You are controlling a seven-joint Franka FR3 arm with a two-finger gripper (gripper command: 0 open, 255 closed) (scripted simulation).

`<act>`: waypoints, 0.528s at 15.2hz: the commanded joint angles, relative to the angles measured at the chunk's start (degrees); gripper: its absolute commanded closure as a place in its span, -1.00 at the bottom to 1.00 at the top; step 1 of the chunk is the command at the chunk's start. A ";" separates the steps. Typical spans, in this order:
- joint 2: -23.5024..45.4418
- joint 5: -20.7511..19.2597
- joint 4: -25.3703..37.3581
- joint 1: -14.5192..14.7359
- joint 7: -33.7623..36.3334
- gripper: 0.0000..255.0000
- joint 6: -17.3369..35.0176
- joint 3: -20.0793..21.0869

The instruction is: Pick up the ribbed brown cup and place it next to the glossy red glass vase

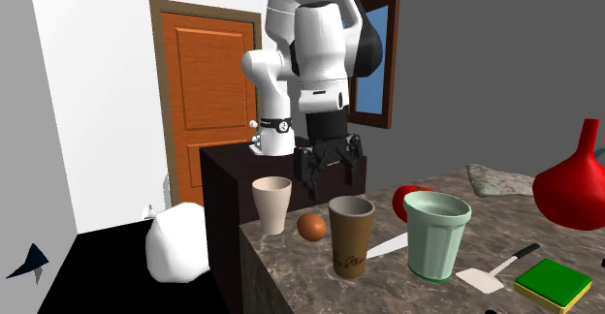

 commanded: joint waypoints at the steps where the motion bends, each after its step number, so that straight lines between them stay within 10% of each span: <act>1: 4.75 1.66 4.37 -1.44 -1.62 -1.00 0.32 1.11; 8: 9.54 3.85 5.65 -2.48 -3.13 -1.00 3.80 3.06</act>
